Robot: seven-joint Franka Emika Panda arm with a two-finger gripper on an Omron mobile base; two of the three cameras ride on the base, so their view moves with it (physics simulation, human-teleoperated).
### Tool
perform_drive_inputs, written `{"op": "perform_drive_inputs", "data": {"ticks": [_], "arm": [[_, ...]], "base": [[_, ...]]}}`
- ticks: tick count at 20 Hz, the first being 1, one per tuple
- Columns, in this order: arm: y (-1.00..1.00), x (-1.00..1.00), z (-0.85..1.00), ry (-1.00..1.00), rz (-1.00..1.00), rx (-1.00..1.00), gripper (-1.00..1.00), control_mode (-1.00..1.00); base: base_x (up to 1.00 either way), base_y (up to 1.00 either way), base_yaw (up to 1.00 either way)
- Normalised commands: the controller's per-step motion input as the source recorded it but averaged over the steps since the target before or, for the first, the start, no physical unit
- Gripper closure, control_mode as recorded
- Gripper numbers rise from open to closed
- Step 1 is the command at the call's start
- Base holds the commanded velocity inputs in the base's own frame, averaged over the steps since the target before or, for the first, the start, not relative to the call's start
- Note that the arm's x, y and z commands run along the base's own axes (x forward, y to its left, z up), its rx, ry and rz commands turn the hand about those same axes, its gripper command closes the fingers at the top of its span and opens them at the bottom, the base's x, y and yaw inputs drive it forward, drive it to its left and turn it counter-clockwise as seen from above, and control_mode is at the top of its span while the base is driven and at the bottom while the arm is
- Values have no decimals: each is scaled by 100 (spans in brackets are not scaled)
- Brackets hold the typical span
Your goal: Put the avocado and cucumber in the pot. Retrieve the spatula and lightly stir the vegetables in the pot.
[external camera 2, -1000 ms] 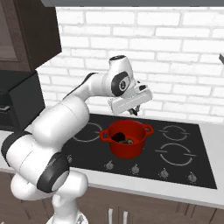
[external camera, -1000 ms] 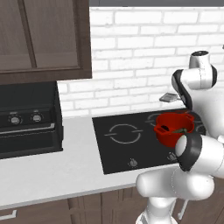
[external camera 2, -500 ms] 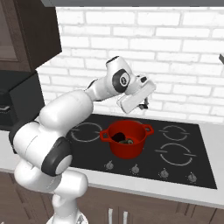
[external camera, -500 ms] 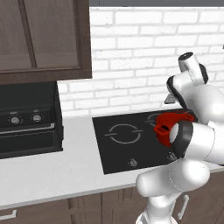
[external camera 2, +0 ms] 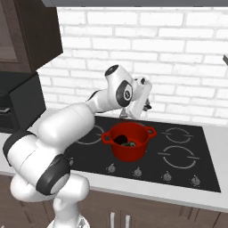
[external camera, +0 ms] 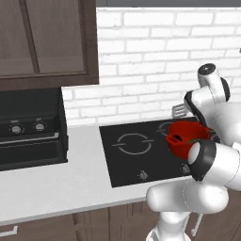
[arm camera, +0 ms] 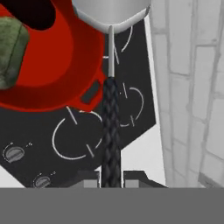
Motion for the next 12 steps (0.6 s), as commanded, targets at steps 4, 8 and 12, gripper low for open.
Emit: {"op": "perform_drive_inputs", "data": {"ticks": [4,8,12], "arm": [[-8,27,0,13,12,-26,100,-100],[-15,12,0,1,27,-29,100,-100],[-17,0,0,1,37,-22,100,-100]], "base": [[0,0,0],[0,0,0],[0,0,0]]}}
